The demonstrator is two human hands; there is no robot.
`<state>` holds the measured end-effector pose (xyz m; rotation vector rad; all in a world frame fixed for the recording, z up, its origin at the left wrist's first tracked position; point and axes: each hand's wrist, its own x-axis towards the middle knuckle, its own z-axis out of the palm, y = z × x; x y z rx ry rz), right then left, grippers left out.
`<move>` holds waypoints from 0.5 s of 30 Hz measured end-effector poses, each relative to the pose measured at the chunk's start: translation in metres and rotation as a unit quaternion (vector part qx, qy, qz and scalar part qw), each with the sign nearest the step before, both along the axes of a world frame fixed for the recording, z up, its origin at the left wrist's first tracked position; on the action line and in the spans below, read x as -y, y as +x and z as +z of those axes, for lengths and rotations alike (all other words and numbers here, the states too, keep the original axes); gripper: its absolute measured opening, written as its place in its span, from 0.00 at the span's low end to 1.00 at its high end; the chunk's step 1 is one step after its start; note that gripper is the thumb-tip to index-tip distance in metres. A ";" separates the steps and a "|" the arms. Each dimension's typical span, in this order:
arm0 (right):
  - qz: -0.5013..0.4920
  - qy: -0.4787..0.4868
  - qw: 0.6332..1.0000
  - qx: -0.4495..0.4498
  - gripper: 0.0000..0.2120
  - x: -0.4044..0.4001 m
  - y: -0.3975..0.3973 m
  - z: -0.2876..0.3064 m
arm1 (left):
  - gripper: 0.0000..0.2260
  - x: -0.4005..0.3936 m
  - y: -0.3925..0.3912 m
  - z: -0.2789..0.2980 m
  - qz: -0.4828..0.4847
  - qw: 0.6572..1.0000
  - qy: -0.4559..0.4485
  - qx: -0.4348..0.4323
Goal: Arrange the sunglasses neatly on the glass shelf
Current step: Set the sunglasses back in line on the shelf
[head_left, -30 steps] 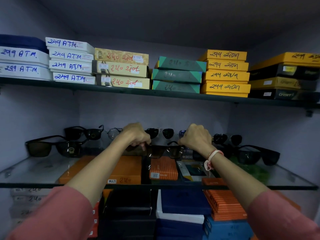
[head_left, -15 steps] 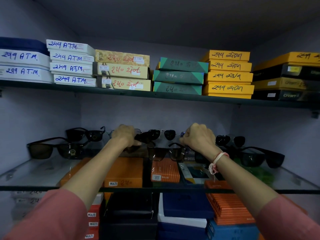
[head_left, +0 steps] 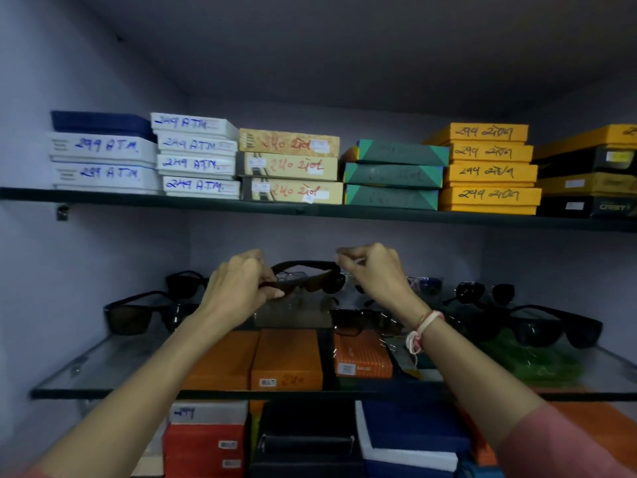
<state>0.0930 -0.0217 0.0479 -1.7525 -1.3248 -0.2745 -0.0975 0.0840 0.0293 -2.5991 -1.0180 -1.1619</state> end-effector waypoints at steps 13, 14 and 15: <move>-0.046 0.032 0.994 0.096 0.10 0.002 -0.050 0.002 | 0.18 -0.017 -0.046 0.011 -0.079 0.947 -0.269 0.156; -0.048 0.031 0.993 0.104 0.10 0.004 -0.051 0.002 | 0.16 -0.017 -0.046 0.013 -0.064 0.951 -0.274 0.130; -0.048 0.029 0.992 0.113 0.11 0.005 -0.052 0.002 | 0.14 -0.018 -0.046 0.016 -0.053 0.957 -0.264 0.110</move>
